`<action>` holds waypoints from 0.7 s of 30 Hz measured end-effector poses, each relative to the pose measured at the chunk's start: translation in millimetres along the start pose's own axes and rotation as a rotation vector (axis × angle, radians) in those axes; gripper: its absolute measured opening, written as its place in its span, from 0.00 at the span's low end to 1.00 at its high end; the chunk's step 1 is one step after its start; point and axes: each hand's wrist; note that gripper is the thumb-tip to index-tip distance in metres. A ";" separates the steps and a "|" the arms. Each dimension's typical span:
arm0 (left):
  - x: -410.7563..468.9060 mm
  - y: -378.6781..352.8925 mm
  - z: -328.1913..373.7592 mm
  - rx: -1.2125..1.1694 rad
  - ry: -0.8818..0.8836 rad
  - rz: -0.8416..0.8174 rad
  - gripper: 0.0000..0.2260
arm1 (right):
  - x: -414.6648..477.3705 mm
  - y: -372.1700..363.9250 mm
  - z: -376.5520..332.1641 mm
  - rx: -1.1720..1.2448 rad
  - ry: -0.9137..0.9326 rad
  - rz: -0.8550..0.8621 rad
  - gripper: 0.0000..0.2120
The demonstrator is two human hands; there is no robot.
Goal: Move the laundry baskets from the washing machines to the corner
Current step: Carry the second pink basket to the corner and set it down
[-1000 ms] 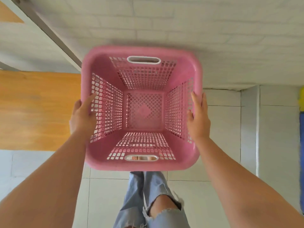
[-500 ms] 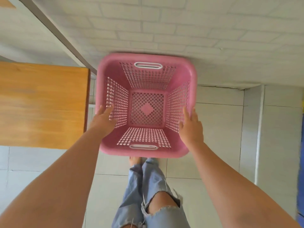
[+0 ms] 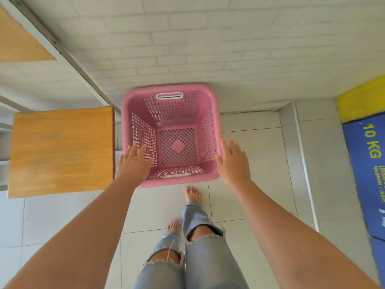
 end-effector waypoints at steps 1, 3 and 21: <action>-8.8 2.2 3.0 0.015 -0.025 0.011 0.27 | -13.5 1.4 6.3 0.007 -0.017 0.007 0.27; -26.1 4.9 9.5 0.046 -0.086 0.028 0.26 | -41.5 2.3 19.6 0.028 -0.058 0.032 0.27; -168.1 -47.6 126.1 0.422 -0.751 -0.090 0.24 | -334.1 -79.5 152.5 0.482 -0.619 0.169 0.25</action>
Point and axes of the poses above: each hand's wrist, its own x-axis towards the middle knuckle, its own y-axis out of the back of the hand, z = x × y, and after that the axes turned 12 degrees about -y, right-handed
